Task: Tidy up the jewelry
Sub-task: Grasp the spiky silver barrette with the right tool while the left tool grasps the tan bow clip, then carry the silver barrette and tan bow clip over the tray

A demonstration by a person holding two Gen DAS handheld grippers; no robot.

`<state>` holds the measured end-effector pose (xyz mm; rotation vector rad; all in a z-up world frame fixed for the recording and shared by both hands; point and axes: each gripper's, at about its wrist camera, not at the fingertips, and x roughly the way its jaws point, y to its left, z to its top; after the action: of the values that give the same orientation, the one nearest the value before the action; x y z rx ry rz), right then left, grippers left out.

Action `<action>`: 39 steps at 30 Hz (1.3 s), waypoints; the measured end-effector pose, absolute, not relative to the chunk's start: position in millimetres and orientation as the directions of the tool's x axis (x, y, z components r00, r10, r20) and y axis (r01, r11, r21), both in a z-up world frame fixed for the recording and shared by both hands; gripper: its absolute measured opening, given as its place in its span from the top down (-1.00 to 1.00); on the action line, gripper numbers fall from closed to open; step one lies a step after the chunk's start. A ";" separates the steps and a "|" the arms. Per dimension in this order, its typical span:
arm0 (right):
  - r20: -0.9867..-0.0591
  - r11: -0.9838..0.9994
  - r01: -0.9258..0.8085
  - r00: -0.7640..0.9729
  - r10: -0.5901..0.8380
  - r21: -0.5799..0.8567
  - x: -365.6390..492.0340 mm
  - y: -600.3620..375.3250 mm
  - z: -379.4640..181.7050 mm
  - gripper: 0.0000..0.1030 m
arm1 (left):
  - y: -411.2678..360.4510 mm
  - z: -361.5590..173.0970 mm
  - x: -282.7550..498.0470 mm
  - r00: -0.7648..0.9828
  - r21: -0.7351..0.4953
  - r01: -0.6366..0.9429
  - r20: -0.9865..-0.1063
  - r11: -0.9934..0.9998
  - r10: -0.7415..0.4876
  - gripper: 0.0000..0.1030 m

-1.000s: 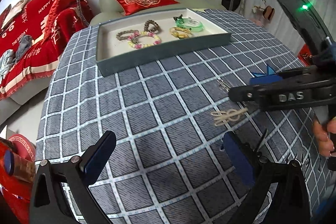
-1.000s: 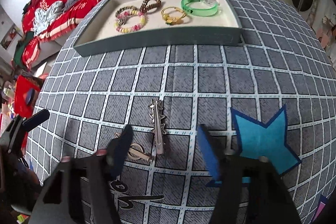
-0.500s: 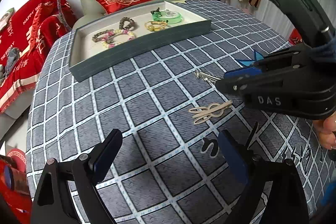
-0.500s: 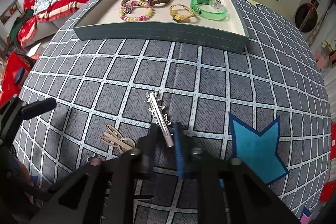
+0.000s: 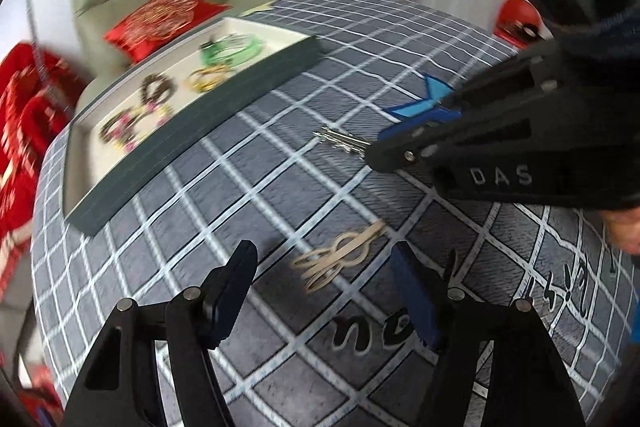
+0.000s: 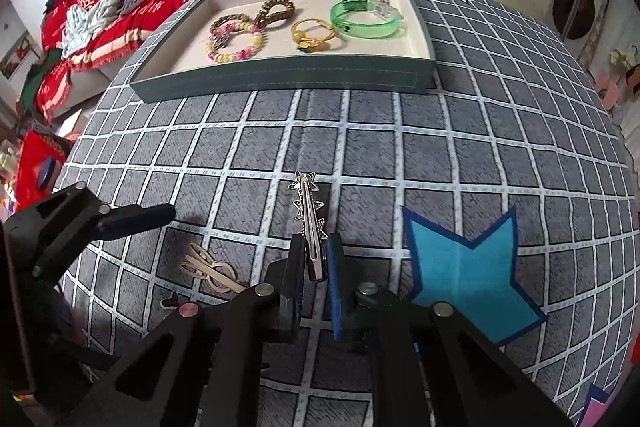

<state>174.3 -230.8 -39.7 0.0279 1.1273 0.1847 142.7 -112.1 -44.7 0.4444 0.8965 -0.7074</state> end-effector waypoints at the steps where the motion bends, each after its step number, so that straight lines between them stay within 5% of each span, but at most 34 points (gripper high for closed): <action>1: -0.894 0.984 -0.128 0.417 0.164 0.121 174.2 -232.5 -39.3 0.77 | -114.4 -45.7 143.6 0.411 0.056 0.733 -0.831 0.678 -0.375 -0.64; 7: -0.888 0.984 -0.104 0.426 0.174 0.143 173.3 -241.4 -36.4 0.77 | -117.3 -47.3 154.8 0.340 -0.015 0.759 -0.843 0.651 -0.416 -0.56; 9: -0.886 0.984 -0.100 0.429 0.177 0.148 173.2 -242.7 -35.3 0.77 | -117.4 -45.3 153.6 0.335 -0.018 0.769 -0.840 0.639 -0.427 -0.28; 11: -0.884 0.983 -0.097 0.432 0.182 0.155 172.8 -242.9 -34.7 0.77 | -117.6 -43.5 153.7 0.329 -0.022 0.774 -0.840 0.633 -0.432 0.27; 18: -0.876 0.981 -0.091 0.442 0.195 0.173 171.1 -241.3 -31.6 0.77 | -108.3 -42.9 157.5 0.339 -0.067 0.729 -0.829 0.681 -0.445 0.37; 19: -0.874 0.980 -0.091 0.444 0.197 0.175 170.5 -240.8 -30.9 0.77 | -105.4 -42.5 157.6 0.341 -0.077 0.719 -0.827 0.691 -0.448 0.50; 39: -0.843 0.971 -0.087 0.482 0.237 0.223 168.1 -237.5 -9.5 0.77 | -66.4 -20.5 165.1 0.457 -0.139 0.522 -0.787 0.841 -0.414 0.49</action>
<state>168.1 -237.5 -9.5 0.1575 1.0501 0.1988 165.1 -66.4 -20.5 0.1289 0.9322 -0.5789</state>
